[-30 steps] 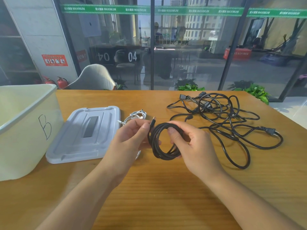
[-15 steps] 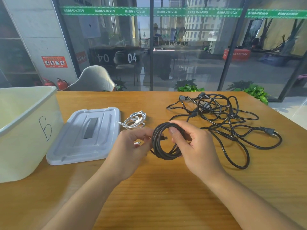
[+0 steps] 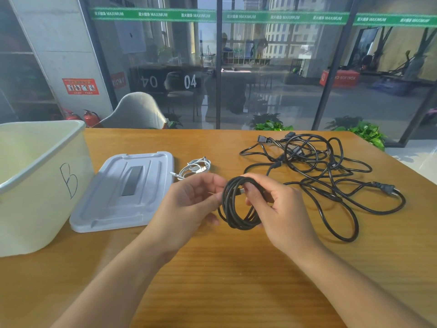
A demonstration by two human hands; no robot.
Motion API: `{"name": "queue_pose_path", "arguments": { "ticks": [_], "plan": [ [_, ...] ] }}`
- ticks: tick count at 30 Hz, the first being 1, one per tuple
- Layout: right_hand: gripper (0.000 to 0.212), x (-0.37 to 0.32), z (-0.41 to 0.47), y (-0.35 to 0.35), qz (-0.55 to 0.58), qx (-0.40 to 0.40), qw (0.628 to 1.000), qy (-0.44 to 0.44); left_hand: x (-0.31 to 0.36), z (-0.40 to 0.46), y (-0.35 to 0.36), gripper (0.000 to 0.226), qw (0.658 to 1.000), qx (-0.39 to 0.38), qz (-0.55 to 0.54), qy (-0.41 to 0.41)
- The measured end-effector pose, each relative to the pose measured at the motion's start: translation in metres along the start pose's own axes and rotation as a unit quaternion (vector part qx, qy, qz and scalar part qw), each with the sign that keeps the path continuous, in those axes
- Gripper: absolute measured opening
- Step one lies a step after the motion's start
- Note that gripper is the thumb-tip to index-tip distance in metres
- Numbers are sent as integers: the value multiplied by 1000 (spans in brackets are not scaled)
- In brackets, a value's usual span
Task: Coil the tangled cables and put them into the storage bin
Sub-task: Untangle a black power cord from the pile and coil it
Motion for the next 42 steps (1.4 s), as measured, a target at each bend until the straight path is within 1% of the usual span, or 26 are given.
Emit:
{"name": "queue_pose_path", "arguments": {
  "ticks": [3,5,8,9,11,13,15,18,21,25,28,32,35,37,39,42],
  "plan": [
    [20,-1,-1,0,-18,3,1000,-5,2,0,3,23,1000,-10,-30,3],
    [19,-2,-1,1,-33,1,999,-6,3,0,4,19,1000,-10,-24,7],
    [17,-4,-1,0,-55,10,998,-6,4,-1,4,20,1000,-7,-11,14],
    [17,-4,-1,0,-62,12,998,-5,4,-1,5,23,1000,-13,3,18],
    [18,-5,-2,1,-71,10,997,-6,2,-2,6,30,997,-19,75,25],
    [20,-6,-4,4,-76,4,997,-7,-1,-2,6,35,989,-5,146,32],
    [20,-6,-4,6,-73,-4,997,-5,-4,-2,6,40,980,22,194,43],
    [20,-7,-4,10,-57,-26,998,1,-5,-2,6,40,971,56,226,56],
    [21,-7,-5,12,-3,-57,998,14,-4,-3,7,34,968,65,230,80],
    [21,-7,-5,11,55,-60,996,25,-1,-5,6,27,958,82,251,111],
    [21,-7,-5,12,63,-65,996,24,-2,-5,4,23,958,103,243,109],
    [24,-5,-6,14,40,-81,995,29,-7,-3,5,19,973,106,188,86],
    [41,-4,-6,16,-13,-99,994,34,-7,-2,2,16,977,109,164,76],
    [48,-4,-7,16,-51,-101,993,30,-7,-1,0,20,979,115,153,70],
    [47,-3,-6,14,-59,-77,995,27,-6,-1,-3,22,979,126,147,68],
    [45,1,-3,2,-32,8,998,53,-4,-1,-5,21,979,143,125,67]
  ]
}}
Point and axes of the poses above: each hand's wrist, its own z-axis towards the middle knuckle, its own y-axis out of the palm, x = y × z, the point moved 3 cm from there along z, towards the middle knuckle, and after that the axes turned 6 degrees about -x, right-handed, at the moved point
